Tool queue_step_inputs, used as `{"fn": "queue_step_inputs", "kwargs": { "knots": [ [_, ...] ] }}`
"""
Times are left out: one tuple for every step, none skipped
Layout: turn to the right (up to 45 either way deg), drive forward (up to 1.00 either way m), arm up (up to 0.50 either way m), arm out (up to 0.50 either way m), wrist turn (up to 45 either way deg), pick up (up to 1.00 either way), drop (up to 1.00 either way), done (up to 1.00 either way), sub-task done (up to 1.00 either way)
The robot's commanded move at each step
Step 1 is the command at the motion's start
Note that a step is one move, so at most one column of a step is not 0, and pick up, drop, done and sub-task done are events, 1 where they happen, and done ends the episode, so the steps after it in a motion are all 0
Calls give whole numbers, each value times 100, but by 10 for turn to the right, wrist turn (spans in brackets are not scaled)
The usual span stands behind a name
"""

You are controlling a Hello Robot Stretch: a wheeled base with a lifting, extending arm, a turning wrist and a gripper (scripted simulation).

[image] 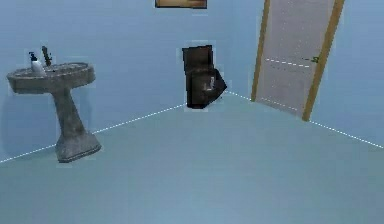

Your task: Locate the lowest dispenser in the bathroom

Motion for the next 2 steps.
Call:
{"fn": "queue_step_inputs", "kwargs": {
  "knots": [
    [60,0,0,0,0,0,0,0,0],
    [0,100,0,0,0,0,0,0,0]
  ]
}}
